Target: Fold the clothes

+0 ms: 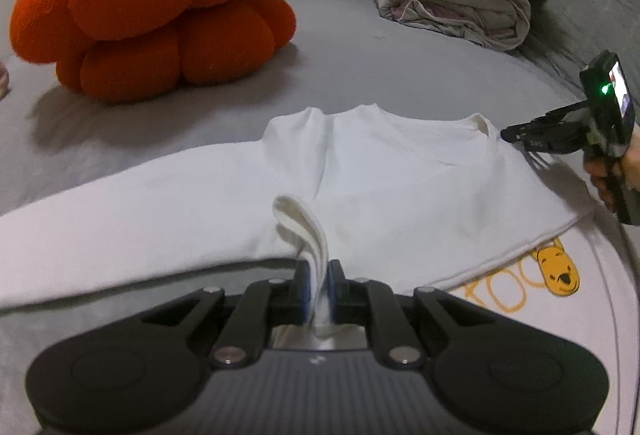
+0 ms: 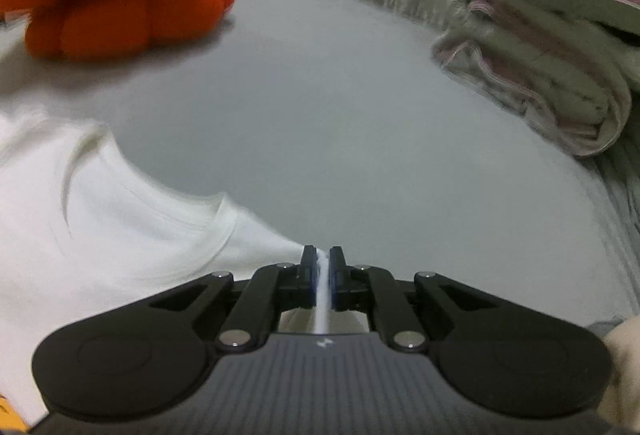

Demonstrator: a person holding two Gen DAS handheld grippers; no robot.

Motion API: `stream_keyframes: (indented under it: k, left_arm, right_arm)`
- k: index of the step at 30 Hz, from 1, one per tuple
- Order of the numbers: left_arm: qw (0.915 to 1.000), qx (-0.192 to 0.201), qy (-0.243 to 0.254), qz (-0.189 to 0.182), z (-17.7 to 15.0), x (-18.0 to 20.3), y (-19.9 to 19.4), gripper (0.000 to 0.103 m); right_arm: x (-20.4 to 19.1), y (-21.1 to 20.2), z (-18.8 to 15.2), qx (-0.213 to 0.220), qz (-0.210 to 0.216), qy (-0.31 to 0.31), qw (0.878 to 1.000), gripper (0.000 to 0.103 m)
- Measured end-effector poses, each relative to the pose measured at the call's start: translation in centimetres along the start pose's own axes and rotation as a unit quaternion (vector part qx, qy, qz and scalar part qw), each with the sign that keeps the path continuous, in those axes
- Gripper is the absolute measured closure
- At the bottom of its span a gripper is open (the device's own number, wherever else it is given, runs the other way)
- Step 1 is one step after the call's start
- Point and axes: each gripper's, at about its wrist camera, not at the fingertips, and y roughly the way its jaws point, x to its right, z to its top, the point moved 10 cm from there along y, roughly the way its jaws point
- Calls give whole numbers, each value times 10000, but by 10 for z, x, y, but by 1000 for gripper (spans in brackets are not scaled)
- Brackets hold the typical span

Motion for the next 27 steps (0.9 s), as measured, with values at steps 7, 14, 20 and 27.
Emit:
stream_keyframes:
  k: [7,14,20,27]
  left_arm:
    - [9999,-39,-131,-76,1,-3,1,94]
    - [9997,-31,-224,-102,3,-3,-2,94]
    - [9996,51,-252,-119,6,-2,-6,95]
    - [9966,180,-734,-322,16,-8,-21,95]
  right_arm:
    - [15,-25,7,264,-366,384,9982,63]
    - [30,-93,-36,456,588,1815,9806,62]
    - [23,-124,-74,309,1412,2525,9567,77]
    - [17,-129,-67,436,1244,2341,9632,90]
